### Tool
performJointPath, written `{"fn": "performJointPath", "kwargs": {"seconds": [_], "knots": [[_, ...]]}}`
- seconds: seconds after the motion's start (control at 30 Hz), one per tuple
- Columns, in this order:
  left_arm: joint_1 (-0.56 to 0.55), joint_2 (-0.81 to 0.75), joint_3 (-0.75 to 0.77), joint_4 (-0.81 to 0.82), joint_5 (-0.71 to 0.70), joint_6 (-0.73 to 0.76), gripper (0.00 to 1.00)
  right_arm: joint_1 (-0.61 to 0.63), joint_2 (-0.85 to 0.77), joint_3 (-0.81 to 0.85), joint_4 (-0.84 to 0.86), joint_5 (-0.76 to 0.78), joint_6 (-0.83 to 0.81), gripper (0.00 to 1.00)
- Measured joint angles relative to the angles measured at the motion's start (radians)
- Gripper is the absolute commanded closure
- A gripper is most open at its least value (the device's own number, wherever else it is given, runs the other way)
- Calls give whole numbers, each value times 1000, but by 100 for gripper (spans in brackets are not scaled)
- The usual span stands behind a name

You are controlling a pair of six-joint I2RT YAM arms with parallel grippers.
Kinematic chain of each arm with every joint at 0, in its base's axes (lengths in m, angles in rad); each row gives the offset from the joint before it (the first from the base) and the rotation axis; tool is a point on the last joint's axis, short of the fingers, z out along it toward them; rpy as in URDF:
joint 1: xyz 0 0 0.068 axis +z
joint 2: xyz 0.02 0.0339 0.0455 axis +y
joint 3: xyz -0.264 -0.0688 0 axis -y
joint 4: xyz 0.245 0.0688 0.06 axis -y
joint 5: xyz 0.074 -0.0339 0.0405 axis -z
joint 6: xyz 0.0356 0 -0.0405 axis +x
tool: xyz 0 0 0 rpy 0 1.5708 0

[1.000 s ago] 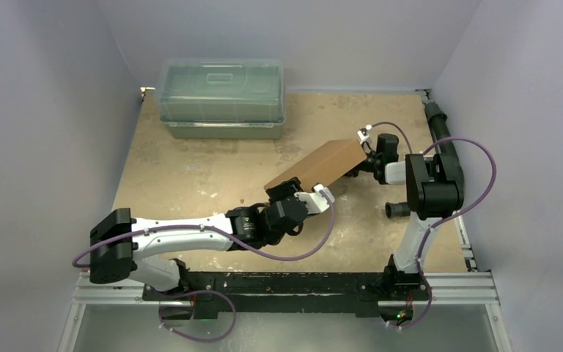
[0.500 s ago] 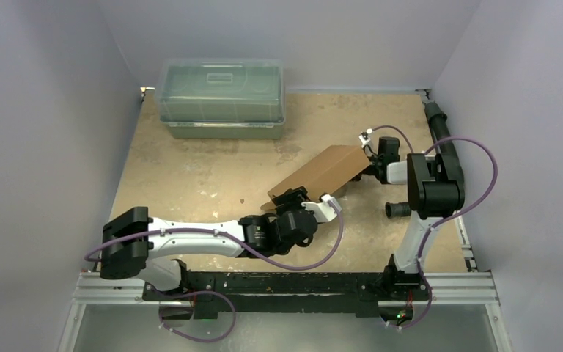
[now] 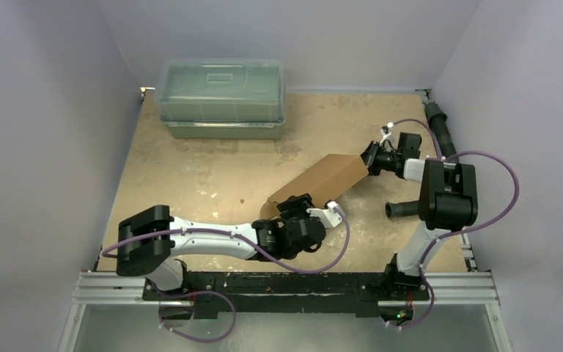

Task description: Fold the paper box

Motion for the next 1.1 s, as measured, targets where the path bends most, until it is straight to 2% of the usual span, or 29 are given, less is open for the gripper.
{"fn": "performJointPath", "kwargs": {"seconds": [0.23, 0.33, 0.6, 0.77, 0.83, 0.97, 1.1], "knots": [[-8, 45, 34, -15, -2, 3, 81, -47, -150, 31, -83, 90, -108, 82], [-10, 77, 58, -25, -8, -4, 76, -68, -229, 35, -106, 113, -150, 81], [-11, 163, 143, -64, -27, -45, 53, -107, -410, 42, -144, 139, -235, 79], [-11, 229, 214, -100, -35, -69, 40, -121, -482, 42, -150, 140, -254, 78], [-11, 256, 241, -110, -39, -79, 32, -128, -496, 42, -150, 139, -257, 77], [-11, 311, 270, -117, 15, -135, 16, -147, -513, 40, -154, 140, -259, 75], [-18, 329, 281, -129, 63, -169, 9, -159, -535, 31, -164, 140, -265, 73]]}}
